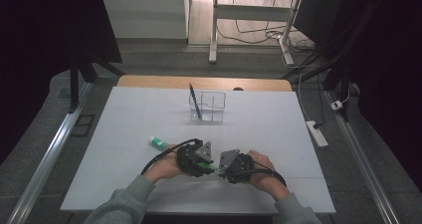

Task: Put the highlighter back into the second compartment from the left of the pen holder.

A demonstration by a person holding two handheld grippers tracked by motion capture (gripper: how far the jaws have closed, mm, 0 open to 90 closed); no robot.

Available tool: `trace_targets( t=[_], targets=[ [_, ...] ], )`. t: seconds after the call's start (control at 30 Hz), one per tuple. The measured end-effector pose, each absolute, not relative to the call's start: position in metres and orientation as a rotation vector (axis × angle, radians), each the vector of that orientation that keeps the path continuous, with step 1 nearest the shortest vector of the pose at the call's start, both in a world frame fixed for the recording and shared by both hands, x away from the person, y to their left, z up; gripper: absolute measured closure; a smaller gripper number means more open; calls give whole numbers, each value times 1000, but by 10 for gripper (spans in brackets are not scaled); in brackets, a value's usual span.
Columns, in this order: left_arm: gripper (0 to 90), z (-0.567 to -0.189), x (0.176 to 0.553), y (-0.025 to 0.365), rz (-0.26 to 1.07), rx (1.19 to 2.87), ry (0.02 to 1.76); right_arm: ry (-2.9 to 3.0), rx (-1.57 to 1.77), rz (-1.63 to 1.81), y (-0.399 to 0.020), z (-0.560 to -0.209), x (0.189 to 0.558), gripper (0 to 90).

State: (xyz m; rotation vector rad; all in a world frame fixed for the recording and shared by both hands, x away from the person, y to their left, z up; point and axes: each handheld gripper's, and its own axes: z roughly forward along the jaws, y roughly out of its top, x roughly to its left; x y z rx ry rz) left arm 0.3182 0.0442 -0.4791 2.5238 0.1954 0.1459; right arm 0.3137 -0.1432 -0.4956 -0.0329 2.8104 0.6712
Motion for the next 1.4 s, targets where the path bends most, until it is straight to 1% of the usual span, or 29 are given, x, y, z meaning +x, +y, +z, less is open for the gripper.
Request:
trace_targets(
  t=[0.1, 0.2, 0.27, 0.37, 0.43, 0.63, 1.0, 1.2, 1.4],
  targets=[
    [612, -476, 320, 49, 174, 2460, 240, 2800, -5, 715, -147, -493, 315, 655],
    [505, -471, 321, 53, 223, 2392, 328, 2795, 35, 761, -152, -490, 318, 656],
    [446, -469, 322, 56, 229, 2345, 379, 2783, 68, 803, -155, -490, 320, 656],
    [382, -466, 324, 62, 247, 2299, 438, 2760, 119, 852, -160, -487, 322, 656],
    [357, -465, 324, 65, 253, 2271, 472, 2748, 164, 893, -162, -486, 324, 656],
    [316, -463, 324, 73, 255, 2211, 527, 2685, 251, 989, -170, -483, 328, 656],
    [259, -465, 329, 81, 234, 2150, 629, 2593, 434, 1138, -184, -480, 335, 655],
    [255, -463, 329, 85, 225, 2069, 659, 2553, 511, 1198, -187, -480, 338, 655],
    [258, -463, 331, 87, 202, 2035, 677, 2545, 537, 1230, -187, -482, 339, 655]
  ],
)
